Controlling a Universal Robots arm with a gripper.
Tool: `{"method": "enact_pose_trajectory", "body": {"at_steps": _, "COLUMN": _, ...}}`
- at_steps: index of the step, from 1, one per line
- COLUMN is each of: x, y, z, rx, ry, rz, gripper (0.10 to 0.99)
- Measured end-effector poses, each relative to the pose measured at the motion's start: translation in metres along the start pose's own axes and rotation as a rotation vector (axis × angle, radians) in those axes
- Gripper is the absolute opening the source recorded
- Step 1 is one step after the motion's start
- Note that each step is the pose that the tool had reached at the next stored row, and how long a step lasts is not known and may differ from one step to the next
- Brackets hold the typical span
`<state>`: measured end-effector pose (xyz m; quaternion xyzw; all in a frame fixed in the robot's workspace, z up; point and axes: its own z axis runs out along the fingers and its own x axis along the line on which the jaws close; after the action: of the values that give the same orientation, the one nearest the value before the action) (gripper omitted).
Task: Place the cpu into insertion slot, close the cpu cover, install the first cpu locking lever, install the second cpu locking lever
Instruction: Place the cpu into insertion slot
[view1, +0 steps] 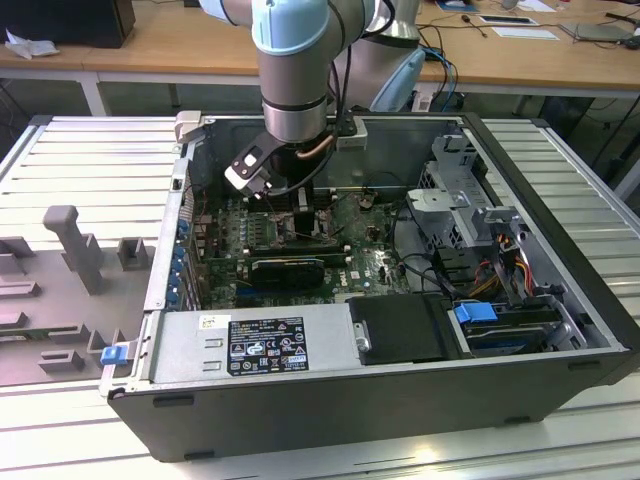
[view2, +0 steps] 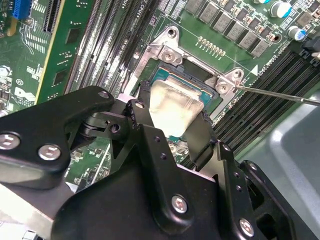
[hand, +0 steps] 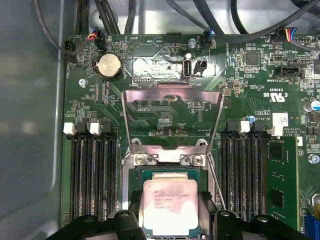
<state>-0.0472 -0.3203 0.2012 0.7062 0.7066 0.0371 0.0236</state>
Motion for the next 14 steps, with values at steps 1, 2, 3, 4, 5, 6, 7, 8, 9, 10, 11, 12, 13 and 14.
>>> {"method": "enact_pose_trajectory", "body": {"at_steps": 1, "x": 0.0001, "y": 0.0000, "z": 0.0002, "rx": 0.000, "ry": 0.0005, "rz": 0.000, "gripper": 0.541}}
{"method": "enact_pose_trajectory", "body": {"at_steps": 2, "x": 0.0001, "y": 0.0000, "z": 0.0002, "rx": 0.000, "ry": 0.0003, "rz": 0.000, "gripper": 0.541}}
{"method": "enact_pose_trajectory", "body": {"at_steps": 3, "x": 0.0000, "y": 0.0000, "z": 0.0002, "rx": 0.000, "ry": 0.0001, "rz": 0.000, "gripper": 0.604}}
{"method": "enact_pose_trajectory", "body": {"at_steps": 4, "x": 0.0003, "y": 0.0000, "z": 0.0002, "rx": 0.000, "ry": 0.0001, "rz": 0.000, "gripper": 0.604}}
{"method": "enact_pose_trajectory", "body": {"at_steps": 5, "x": 0.0004, "y": 0.0000, "z": 0.0001, "rx": 0.000, "ry": 0.0001, "rz": 0.000, "gripper": 0.604}}
{"method": "enact_pose_trajectory", "body": {"at_steps": 6, "x": 0.0005, "y": 0.0001, "z": -0.0010, "rx": 0.000, "ry": -0.0001, "rz": 0.000, "gripper": 0.604}}
{"method": "enact_pose_trajectory", "body": {"at_steps": 7, "x": 0.0005, "y": 0.0003, "z": -0.0028, "rx": 0.000, "ry": 0.0000, "rz": 0.000, "gripper": 0.604}}
{"method": "enact_pose_trajectory", "body": {"at_steps": 8, "x": 0.0005, "y": 0.0004, "z": -0.0041, "rx": 0.000, "ry": 0.0001, "rz": 0.000, "gripper": 0.604}}
{"method": "enact_pose_trajectory", "body": {"at_steps": 9, "x": 0.0006, "y": 0.0005, "z": -0.0061, "rx": 0.000, "ry": 0.0001, "rz": 0.000, "gripper": 0.604}}
{"method": "enact_pose_trajectory", "body": {"at_steps": 10, "x": 0.0006, "y": 0.0008, "z": -0.0086, "rx": 0.000, "ry": 0.0001, "rz": 0.000, "gripper": 0.588}}
{"method": "enact_pose_trajectory", "body": {"at_steps": 11, "x": 0.0007, "y": 0.0009, "z": -0.0108, "rx": 0.000, "ry": 0.0000, "rz": 0.000, "gripper": 0.522}}
{"method": "enact_pose_trajectory", "body": {"at_steps": 12, "x": 0.0007, "y": 0.0010, "z": -0.0117, "rx": 0.000, "ry": 0.0001, "rz": 0.000, "gripper": 0.459}}
{"method": "enact_pose_trajectory", "body": {"at_steps": 13, "x": 0.0007, "y": 0.0010, "z": -0.0124, "rx": 0.000, "ry": 0.0000, "rz": 0.000, "gripper": 0.459}}
{"method": "enact_pose_trajectory", "body": {"at_steps": 14, "x": 0.0007, "y": 0.0012, "z": -0.0140, "rx": 0.000, "ry": 0.0000, "rz": 0.000, "gripper": 0.396}}
